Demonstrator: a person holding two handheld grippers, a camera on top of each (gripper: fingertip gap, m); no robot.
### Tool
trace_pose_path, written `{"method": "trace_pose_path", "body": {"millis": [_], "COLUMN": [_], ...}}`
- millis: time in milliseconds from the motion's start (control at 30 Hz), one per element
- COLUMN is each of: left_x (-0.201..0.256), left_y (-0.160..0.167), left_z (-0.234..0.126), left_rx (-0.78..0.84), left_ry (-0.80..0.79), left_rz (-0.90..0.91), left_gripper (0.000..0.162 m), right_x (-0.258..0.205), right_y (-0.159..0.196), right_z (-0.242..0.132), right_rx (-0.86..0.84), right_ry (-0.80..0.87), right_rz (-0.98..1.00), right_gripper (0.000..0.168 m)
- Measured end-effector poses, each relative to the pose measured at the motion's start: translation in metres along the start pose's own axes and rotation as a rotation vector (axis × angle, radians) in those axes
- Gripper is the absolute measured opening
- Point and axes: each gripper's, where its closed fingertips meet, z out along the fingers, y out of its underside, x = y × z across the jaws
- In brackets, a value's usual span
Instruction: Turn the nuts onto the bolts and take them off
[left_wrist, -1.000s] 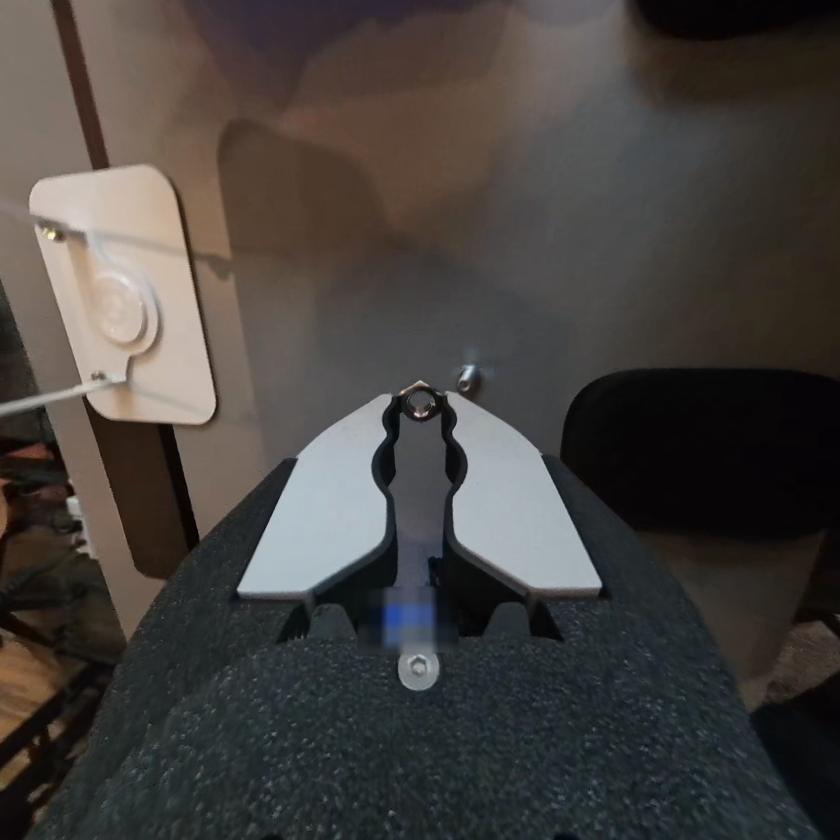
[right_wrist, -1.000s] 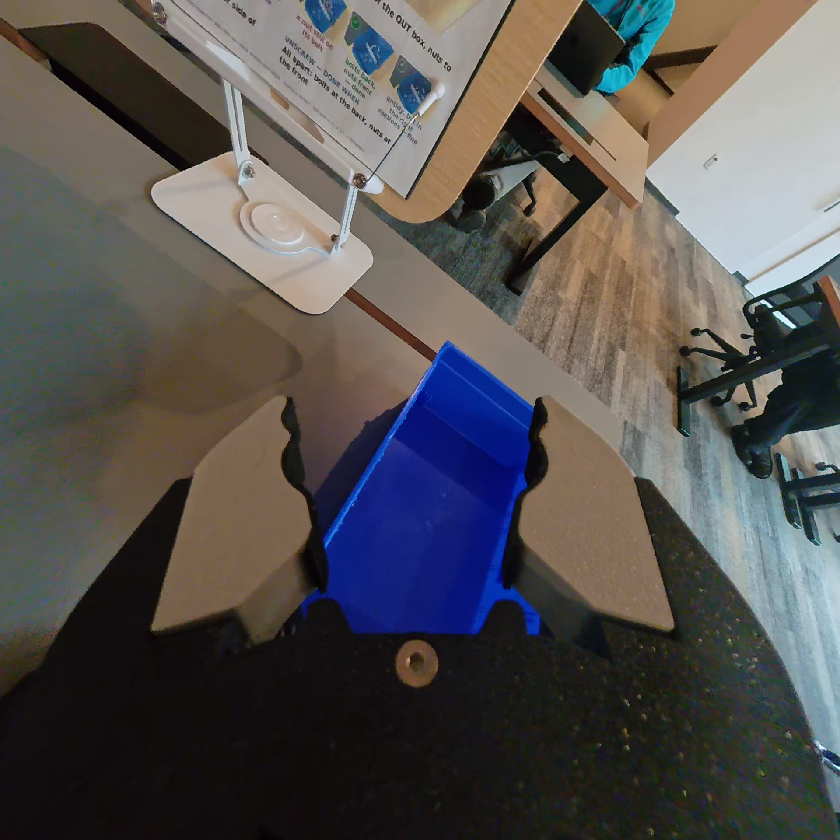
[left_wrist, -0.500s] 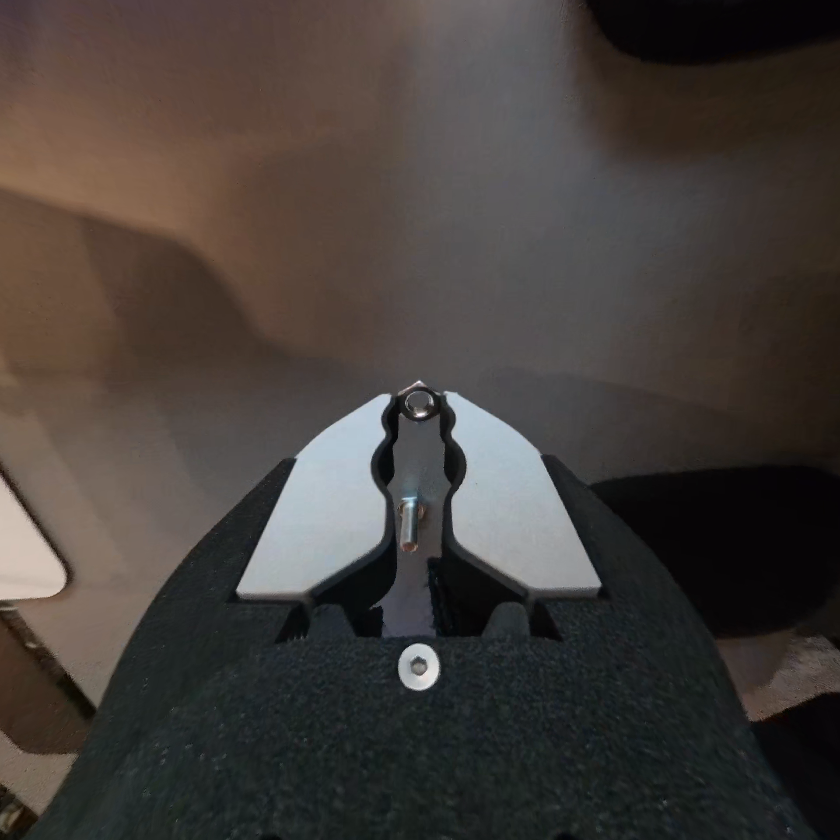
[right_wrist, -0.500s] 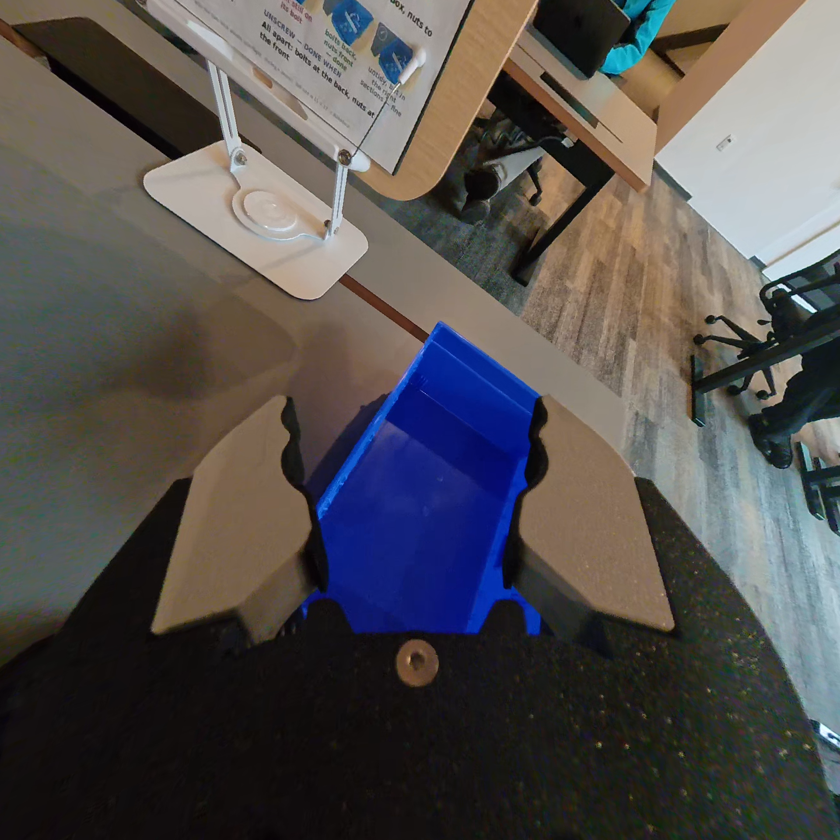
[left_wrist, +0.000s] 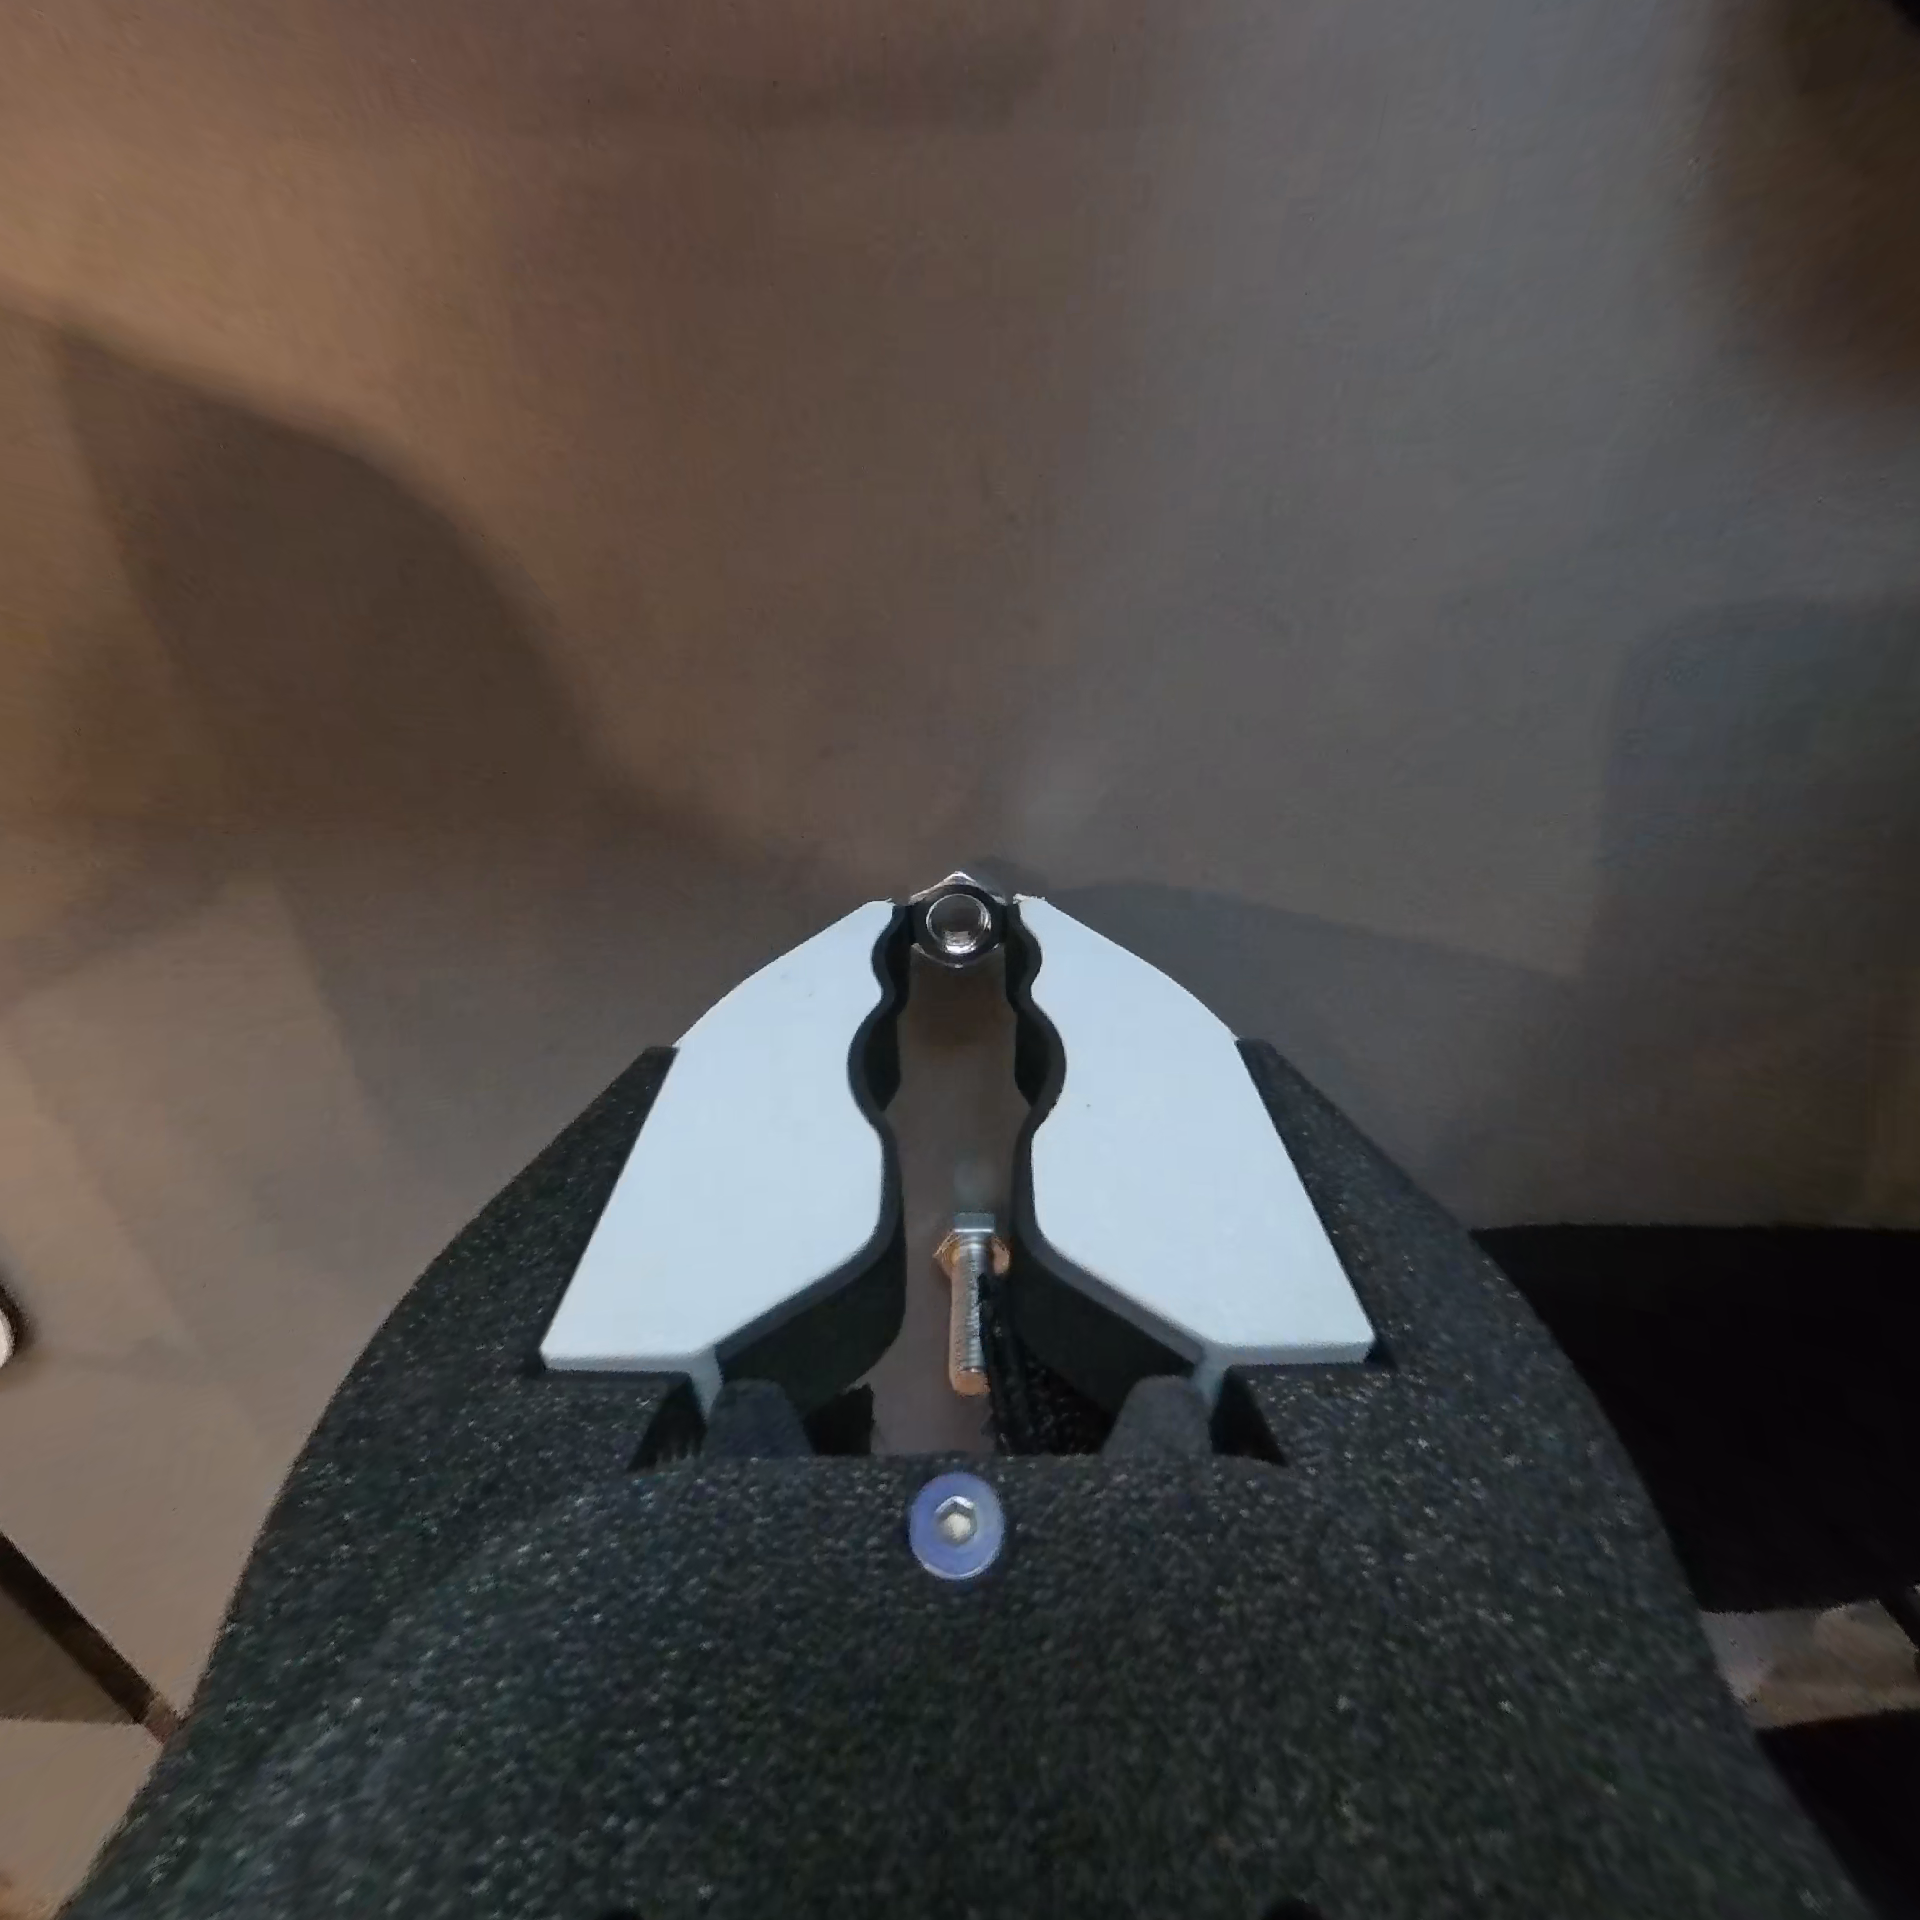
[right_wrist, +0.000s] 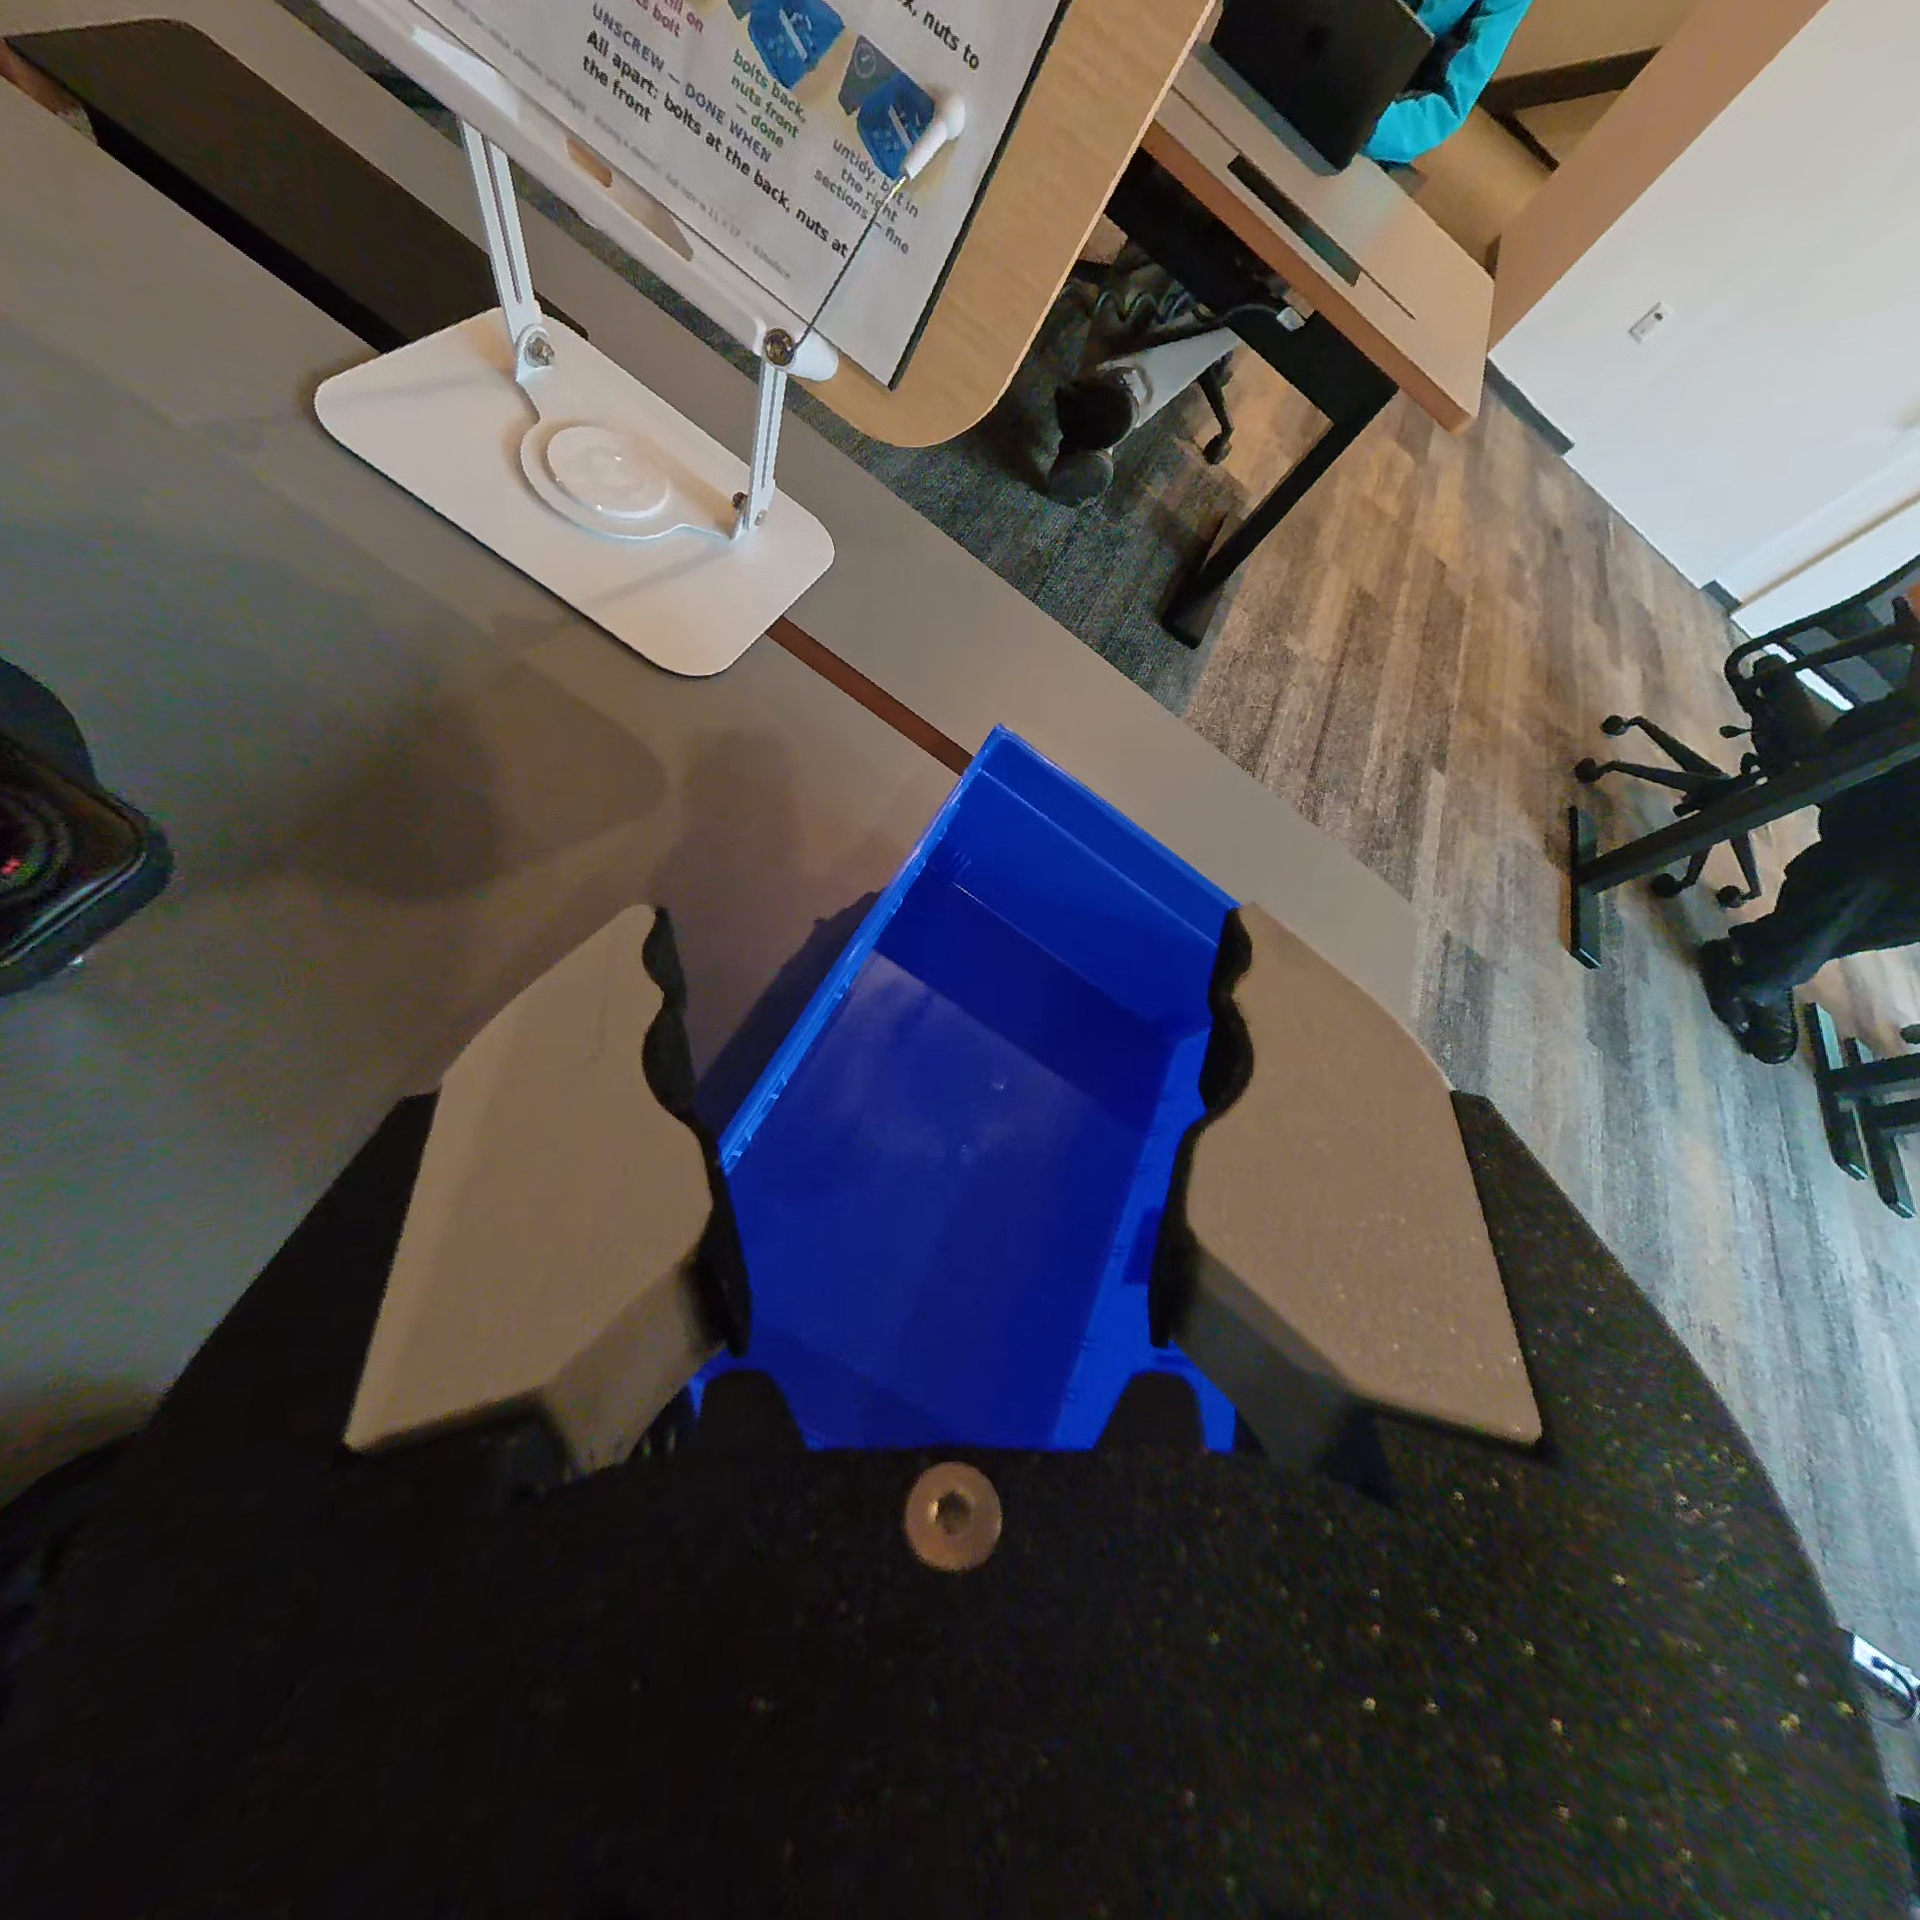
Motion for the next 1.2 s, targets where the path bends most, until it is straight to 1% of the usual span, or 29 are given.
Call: {"method": "trace_pose_path", "body": {"millis": [167, 300, 367, 433, 500, 567, 633, 700, 800, 900, 933, 1067, 1200], "left_x": [0.001, 0.004, 0.003, 0.0, -0.005, -0.014, -0.019, -0.016, -0.006, 0.001, 0.002, 0.004, 0.003], "left_y": [0.0, 0.001, 0.005, 0.004, 0.0, 0.003, 0.017, 0.039, 0.07, 0.094, 0.098, 0.1, 0.091], "left_z": [0.002, 0.003, -0.002, -0.018, -0.04, -0.064, -0.082, -0.089, -0.078, -0.053, -0.044, -0.018, -0.009], "left_rx": [0.002, -0.004, -0.002, 0.077, 0.228, 0.386, 0.487, 0.533, 0.55, 0.527, 0.525, 0.516, 0.537], "left_ry": [0.007, 0.019, 0.006, -0.019, -0.063, -0.14, -0.219, -0.264, -0.266, -0.252, -0.254, -0.232, -0.202], "left_rz": [-0.009, -0.017, -0.021, -0.066, -0.14, -0.216, -0.296, -0.359, -0.438, -0.482, -0.481, -0.459, -0.417], "left_gripper": [0.019, 0.036, 0.045, 0.047, 0.053, 0.061, 0.068, 0.069, 0.069, 0.067, 0.064, 0.058, 0.049], "right_x": [0.0, -0.001, -0.001, -0.002, -0.002, -0.003, -0.004, -0.005, -0.006, -0.008, -0.008, -0.012, -0.015], "right_y": [0.0, 0.0, 0.0, -0.001, -0.001, -0.001, 0.0, 0.0, -0.002, -0.003, -0.003, -0.007, -0.007], "right_z": [0.0, 0.0, 0.0, 0.0, 0.0, 0.001, 0.001, 0.001, 0.001, 0.001, 0.001, 0.001, 0.003], "right_rx": [-0.003, -0.001, 0.002, 0.009, 0.01, 0.007, 0.003, 0.005, 0.01, 0.008, 0.008, 0.014, 0.008], "right_ry": [-0.001, -0.004, -0.009, -0.017, -0.018, -0.022, -0.026, -0.028, -0.033, -0.034, -0.035, -0.044, -0.048], "right_rz": [-0.002, -0.003, -0.003, 0.001, 0.002, -0.002, -0.004, -0.004, -0.005, -0.012, -0.016, -0.027, -0.036], "right_gripper": [0.096, 0.096, 0.096, 0.096, 0.096, 0.096, 0.096, 0.096, 0.096, 0.096, 0.096, 0.096, 0.096]}}
